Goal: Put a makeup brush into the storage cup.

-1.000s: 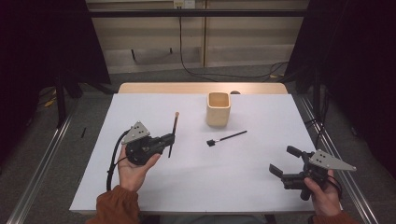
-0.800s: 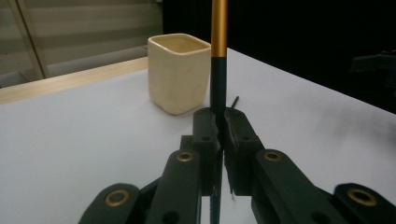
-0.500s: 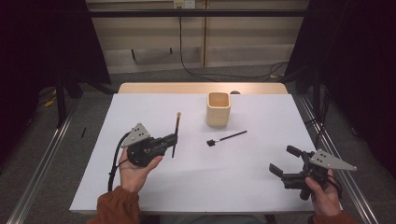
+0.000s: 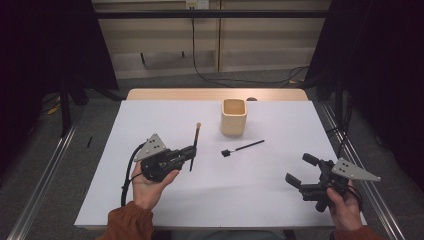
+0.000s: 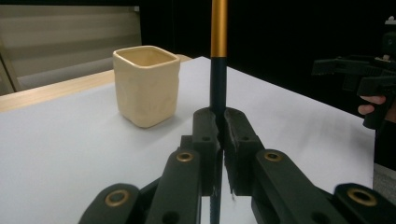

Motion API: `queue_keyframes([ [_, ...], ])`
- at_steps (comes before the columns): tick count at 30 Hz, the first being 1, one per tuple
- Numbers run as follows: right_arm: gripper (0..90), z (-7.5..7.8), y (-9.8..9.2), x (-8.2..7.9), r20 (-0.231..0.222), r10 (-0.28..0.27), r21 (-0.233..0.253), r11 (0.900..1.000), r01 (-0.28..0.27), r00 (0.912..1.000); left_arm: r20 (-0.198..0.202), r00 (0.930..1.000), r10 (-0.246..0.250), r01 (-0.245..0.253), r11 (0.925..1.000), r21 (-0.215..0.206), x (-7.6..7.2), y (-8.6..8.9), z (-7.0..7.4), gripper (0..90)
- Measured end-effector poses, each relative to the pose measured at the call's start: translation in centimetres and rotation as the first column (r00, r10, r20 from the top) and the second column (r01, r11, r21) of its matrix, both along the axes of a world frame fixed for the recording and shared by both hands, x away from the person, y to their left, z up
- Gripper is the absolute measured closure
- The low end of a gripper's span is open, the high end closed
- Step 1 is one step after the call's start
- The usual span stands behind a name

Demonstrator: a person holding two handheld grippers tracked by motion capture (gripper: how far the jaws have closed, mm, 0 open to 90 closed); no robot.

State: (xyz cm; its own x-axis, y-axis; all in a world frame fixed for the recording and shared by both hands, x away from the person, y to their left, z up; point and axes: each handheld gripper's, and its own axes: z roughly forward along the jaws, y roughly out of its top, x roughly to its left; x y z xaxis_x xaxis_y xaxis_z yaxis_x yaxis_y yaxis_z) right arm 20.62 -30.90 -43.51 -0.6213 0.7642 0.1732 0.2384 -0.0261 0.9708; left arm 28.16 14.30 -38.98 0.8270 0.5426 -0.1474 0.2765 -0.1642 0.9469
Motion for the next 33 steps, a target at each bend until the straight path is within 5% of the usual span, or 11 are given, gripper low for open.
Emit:
queue_keyframes([
  [17,0.0,1.6,3.6,1.3,-0.002,0.118,0.006,0.993,-0.118,0.9930,-0.019,0.9991,-0.039,0.038,0.9992,-0.012,-0.2,-1.9,-0.2,84.3],
  [25,0.0,1.8,6.6,2.4,-0.028,0.188,0.020,0.982,-0.188,0.9817,-0.020,0.9988,-0.044,0.044,0.9989,-0.015,-0.4,-2.0,-0.4,84.3],
  [33,0.3,2.4,9.1,3.3,-0.007,0.241,0.025,0.970,-0.241,0.9705,-0.025,0.9980,-0.058,0.058,0.9982,-0.013,-0.7,-2.5,-0.7,84.3],
])
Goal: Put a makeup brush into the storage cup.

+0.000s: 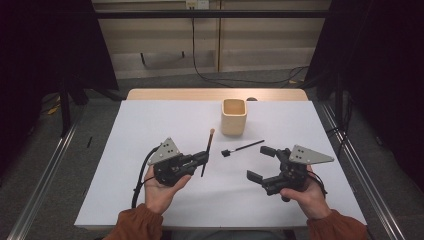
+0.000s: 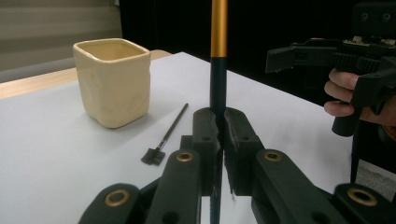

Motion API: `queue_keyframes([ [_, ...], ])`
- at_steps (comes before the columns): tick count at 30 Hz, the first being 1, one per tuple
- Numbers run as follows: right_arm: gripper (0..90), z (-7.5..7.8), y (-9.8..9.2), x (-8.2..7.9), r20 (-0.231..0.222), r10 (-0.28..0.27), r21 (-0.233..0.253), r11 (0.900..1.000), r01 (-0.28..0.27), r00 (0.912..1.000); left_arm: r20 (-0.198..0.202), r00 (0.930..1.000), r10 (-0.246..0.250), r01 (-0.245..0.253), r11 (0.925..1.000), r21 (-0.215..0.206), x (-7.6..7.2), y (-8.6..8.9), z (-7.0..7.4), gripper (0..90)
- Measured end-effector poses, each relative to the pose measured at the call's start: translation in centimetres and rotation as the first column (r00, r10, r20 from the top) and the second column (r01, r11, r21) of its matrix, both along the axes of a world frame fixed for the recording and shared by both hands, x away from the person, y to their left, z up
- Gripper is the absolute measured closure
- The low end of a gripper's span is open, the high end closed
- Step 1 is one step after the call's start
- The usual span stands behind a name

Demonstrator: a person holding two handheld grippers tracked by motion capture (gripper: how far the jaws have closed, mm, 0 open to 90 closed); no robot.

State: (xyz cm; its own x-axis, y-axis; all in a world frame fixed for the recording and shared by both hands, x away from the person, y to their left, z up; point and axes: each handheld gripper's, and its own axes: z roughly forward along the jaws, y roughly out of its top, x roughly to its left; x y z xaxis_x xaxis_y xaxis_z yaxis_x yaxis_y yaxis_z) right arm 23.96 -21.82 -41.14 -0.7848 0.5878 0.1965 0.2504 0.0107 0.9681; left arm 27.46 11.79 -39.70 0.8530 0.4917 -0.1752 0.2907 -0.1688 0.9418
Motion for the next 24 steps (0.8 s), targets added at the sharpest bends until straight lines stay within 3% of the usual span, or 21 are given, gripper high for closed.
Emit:
queue_keyframes([
  [9,3.1,0.8,1.1,0.7,0.023,0.036,0.006,0.999,-0.037,0.9991,-0.007,0.9999,-0.014,0.014,0.9999,0.001,0.0,-0.8,-0.2,84.3],
  [14,5.6,1.4,1.6,1.5,-0.020,0.073,0.028,0.997,-0.072,0.9972,-0.005,0.9998,-0.020,0.020,0.9998,-0.007,0.1,-1.1,0.1,84.3],
  [24,5.7,2.5,2.7,2.6,0.007,0.100,0.024,0.995,-0.100,0.9950,0.003,0.9987,-0.052,0.052,0.9986,-0.009,0.4,-2.5,0.5,84.3],
])
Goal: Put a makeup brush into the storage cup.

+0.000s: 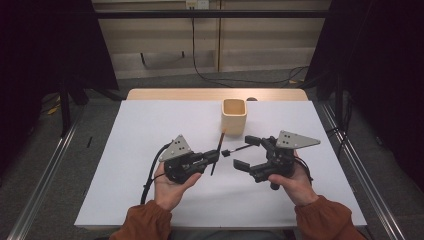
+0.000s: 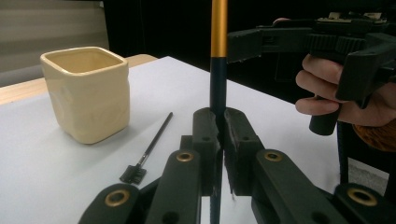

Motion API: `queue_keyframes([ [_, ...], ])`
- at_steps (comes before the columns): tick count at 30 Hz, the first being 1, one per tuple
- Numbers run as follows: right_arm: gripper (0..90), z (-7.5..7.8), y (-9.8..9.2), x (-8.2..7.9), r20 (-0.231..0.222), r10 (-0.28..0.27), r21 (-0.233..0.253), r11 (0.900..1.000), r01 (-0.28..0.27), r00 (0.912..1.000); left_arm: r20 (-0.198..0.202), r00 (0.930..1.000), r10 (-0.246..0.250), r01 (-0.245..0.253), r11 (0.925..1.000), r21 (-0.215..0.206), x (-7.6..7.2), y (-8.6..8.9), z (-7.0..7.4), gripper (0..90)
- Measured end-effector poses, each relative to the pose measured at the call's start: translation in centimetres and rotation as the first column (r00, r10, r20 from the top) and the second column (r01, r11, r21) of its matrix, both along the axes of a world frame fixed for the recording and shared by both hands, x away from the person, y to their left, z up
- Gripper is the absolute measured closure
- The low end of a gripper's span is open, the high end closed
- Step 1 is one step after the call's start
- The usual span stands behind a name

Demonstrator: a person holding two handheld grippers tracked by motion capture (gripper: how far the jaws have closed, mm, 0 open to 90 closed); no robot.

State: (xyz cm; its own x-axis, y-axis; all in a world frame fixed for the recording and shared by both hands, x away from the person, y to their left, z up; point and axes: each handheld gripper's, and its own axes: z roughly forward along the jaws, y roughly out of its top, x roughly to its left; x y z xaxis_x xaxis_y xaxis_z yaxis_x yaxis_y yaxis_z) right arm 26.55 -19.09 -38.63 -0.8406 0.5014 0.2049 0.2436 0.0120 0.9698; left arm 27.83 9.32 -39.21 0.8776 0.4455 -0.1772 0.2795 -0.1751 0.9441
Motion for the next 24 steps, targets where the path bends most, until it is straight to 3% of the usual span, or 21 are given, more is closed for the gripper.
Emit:
queue_keyframes([
  [3,4.1,0.1,0.2,0.2,0.001,-0.004,-0.006,1.000,0.004,1.0000,-0.002,1.0000,0.004,-0.004,1.0000,-0.005,0.0,-0.2,-0.1,84.3],
  [7,1.9,0.3,0.5,0.4,0.031,-0.049,-0.011,0.999,0.049,0.9983,0.002,1.0000,0.000,0.000,1.0000,-0.003,0.1,-0.5,-0.1,84.3],
  [14,9.1,0.7,1.1,1.0,0.043,-0.034,-0.013,0.999,0.035,0.9985,0.002,0.9999,-0.011,0.011,0.9999,-0.003,0.2,-1.3,-0.1,84.3],
  [17,14.0,1.0,1.4,1.3,0.047,-0.021,-0.039,0.999,0.023,0.9987,0.005,0.9999,-0.012,0.012,0.9999,0.002,0.2,-1.4,-0.1,84.3],
  [21,19.5,1.0,1.6,1.8,0.020,-0.015,-0.073,0.997,0.017,0.9997,0.004,0.9999,-0.010,0.010,0.9999,-0.001,0.2,-1.4,-0.1,84.3],
  [24,20.7,1.0,1.6,1.8,0.016,-0.017,-0.062,0.998,0.018,0.9997,0.006,0.9999,-0.012,0.012,0.9999,-0.002,0.2,-1.4,-0.1,84.3],
])
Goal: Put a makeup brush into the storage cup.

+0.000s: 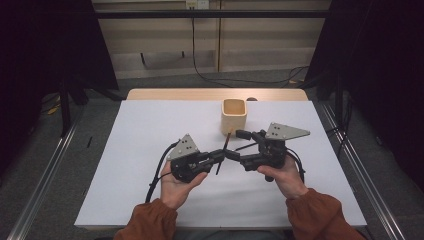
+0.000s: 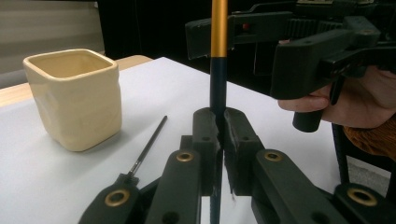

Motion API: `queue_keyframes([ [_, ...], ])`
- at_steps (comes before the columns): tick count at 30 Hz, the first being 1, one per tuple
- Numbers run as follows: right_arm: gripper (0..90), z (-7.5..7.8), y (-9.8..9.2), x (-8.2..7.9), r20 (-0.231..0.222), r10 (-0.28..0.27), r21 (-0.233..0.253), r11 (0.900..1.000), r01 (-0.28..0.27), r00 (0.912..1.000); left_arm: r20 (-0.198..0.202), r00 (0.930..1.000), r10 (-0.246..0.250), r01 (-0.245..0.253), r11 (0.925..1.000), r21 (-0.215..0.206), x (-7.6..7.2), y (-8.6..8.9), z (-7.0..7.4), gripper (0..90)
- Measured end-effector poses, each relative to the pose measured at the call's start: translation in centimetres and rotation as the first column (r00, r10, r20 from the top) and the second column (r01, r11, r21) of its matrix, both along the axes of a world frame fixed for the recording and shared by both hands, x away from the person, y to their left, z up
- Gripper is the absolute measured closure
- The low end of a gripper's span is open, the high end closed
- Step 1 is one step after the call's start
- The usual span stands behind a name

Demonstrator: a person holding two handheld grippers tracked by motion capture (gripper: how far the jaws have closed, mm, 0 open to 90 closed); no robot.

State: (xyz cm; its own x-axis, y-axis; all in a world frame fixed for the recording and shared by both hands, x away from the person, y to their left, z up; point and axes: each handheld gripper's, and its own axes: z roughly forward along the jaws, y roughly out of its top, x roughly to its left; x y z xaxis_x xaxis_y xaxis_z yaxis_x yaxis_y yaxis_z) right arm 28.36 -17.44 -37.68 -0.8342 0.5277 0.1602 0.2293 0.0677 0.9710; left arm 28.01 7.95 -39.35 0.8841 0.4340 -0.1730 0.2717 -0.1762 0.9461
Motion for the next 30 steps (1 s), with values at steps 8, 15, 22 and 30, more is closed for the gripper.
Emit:
queue_keyframes([
  [8,28.3,-0.06,0.09,0.07,-0.004,0.009,-0.005,1.000,-0.009,0.9999,-0.006,1.0000,-0.002,0.002,1.0000,-0.004,-0.02,-0.12,-0.03,84.3],
  [15,44.9,-0.25,0.40,0.14,-0.010,0.027,0.002,1.000,-0.027,0.9996,-0.002,1.0000,-0.008,0.008,0.9999,0.012,-0.10,-0.34,-0.15,84.3],
  [22,62.2,-0.43,0.34,0.39,-0.040,0.048,0.022,0.999,-0.047,0.9981,-0.004,0.9999,-0.014,0.014,0.9996,0.023,-0.05,-0.49,-0.32,84.3],
  [30,77.2,-0.46,0.14,0.60,-0.053,0.055,0.050,0.997,-0.052,0.9971,-0.005,0.9999,-0.016,0.016,0.9993,0.034,-0.04,-0.67,-0.62,84.3],
])
